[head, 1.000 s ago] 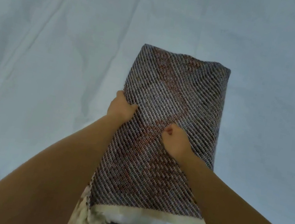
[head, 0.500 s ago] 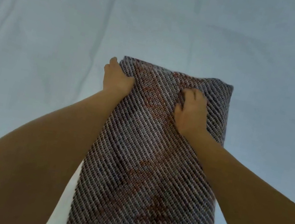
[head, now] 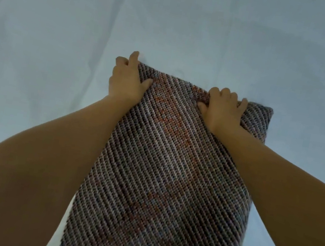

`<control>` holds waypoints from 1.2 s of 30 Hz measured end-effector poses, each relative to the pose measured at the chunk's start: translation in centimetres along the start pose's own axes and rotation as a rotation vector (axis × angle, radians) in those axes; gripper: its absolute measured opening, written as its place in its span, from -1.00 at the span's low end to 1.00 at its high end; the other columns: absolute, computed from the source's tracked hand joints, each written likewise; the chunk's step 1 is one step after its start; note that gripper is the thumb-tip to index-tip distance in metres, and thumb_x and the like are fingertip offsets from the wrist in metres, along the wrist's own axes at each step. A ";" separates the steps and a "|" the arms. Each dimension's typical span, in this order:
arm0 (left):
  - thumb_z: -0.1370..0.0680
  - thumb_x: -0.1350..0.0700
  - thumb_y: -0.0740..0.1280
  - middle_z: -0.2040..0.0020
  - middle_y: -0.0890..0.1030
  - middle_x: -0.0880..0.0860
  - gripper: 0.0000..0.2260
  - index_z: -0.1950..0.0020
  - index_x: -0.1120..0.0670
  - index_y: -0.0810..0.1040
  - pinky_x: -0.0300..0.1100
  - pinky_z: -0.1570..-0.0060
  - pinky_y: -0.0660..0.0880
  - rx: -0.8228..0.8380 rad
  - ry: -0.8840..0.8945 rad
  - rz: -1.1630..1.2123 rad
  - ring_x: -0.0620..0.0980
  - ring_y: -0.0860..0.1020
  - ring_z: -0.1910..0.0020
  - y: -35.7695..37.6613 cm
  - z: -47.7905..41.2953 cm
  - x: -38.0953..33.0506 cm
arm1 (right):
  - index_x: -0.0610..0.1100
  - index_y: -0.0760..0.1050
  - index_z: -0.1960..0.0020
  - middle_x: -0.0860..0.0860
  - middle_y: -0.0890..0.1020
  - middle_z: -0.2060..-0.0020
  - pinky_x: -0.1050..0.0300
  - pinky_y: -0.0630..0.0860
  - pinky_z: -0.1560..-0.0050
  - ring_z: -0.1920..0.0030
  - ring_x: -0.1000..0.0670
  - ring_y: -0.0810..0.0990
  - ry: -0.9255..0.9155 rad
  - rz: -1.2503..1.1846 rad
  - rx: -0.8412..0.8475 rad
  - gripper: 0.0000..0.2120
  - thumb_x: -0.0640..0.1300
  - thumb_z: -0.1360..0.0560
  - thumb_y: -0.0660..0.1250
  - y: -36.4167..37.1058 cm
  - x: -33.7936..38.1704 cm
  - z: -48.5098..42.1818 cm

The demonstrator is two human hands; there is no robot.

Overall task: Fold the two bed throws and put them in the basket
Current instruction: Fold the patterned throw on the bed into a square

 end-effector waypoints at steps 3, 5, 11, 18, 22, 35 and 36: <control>-0.42 -0.13 0.35 -0.45 0.16 0.16 -0.27 -0.49 -0.02 0.09 0.17 -0.30 0.22 0.117 0.073 -0.223 0.21 0.17 -0.40 0.3 -0.9 -0.3 | -0.14 0.28 -0.32 -0.20 0.34 -0.29 -0.33 -0.05 -0.40 -0.33 -0.23 0.25 -0.011 -0.006 0.002 -0.40 0.29 -0.49 0.10 0.7 -1.9 -0.3; -0.36 -0.14 0.37 -0.46 0.20 0.14 -0.27 -0.46 -0.02 0.17 0.21 -0.36 0.13 0.238 0.241 -0.339 0.20 0.11 -0.44 0.3 -1.7 -1.3 | -0.12 0.28 -0.34 -0.18 0.34 -0.32 -0.35 -0.07 -0.39 -0.36 -0.21 0.25 0.032 -0.009 0.030 -0.22 0.44 -0.38 0.08 0.1 -3.7 -0.6; -0.35 -0.14 0.37 0.04 0.54 0.06 -0.55 -0.12 0.07 0.40 0.27 -0.37 -0.02 0.444 0.483 -0.733 0.14 0.46 -0.11 0.7 -1.3 -4.4 | -0.14 0.34 -0.19 -0.09 0.55 0.01 -0.40 -0.04 -0.35 -0.12 -0.17 0.49 0.153 0.118 0.219 -0.09 0.58 -0.17 0.14 -1.2 -7.7 -0.2; -0.47 0.08 0.29 0.32 0.39 0.02 -0.86 0.09 0.12 0.38 -0.11 0.25 0.34 0.268 0.403 -0.683 0.09 0.42 0.25 -1.7 1.0 -4.9 | -0.09 0.16 0.38 -0.01 0.36 0.48 -0.02 0.30 0.00 0.46 -0.01 0.27 0.080 0.193 -0.010 -0.38 0.45 -0.25 0.27 -3.4 -6.7 1.1; -0.51 0.16 0.24 0.24 0.41 0.10 -0.83 -0.05 0.18 0.37 -0.10 0.29 0.31 0.127 0.378 -0.629 0.12 0.40 0.27 -4.0 2.9 -4.6 | -0.11 0.14 0.39 -0.02 0.34 0.53 0.11 0.18 0.33 0.52 -0.01 0.28 0.046 0.141 -0.130 -0.38 0.43 -0.26 0.26 -5.5 -6.7 3.3; -0.47 0.08 0.29 0.45 0.31 0.02 -0.75 0.12 0.10 0.20 -0.22 0.48 0.13 -0.044 0.439 -0.582 0.06 0.32 0.47 -11.2 16.0 -1.9 | -0.17 0.22 0.23 -0.03 0.35 0.48 0.07 0.21 0.28 0.49 -0.04 0.28 -0.063 0.140 -0.376 -0.44 0.35 -0.38 0.22 -9.8 -5.6 17.0; -0.47 0.06 0.30 0.45 0.30 0.01 -0.73 0.12 0.10 0.20 -0.21 0.48 0.14 -0.043 0.447 -0.578 0.07 0.33 0.47 -11.5 17.5 -1.2 | -0.17 0.23 0.22 -0.07 0.38 0.45 0.05 0.22 0.25 0.45 -0.07 0.32 -0.063 0.141 -0.383 -0.47 0.31 -0.40 0.26 -9.7 -5.4 18.7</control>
Point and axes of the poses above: each hand's wrist, its own z-axis away from the middle knuckle, its own y-axis out of the palm, x = y × z, the point moved 5 cm from there along -z, towards the middle knuckle
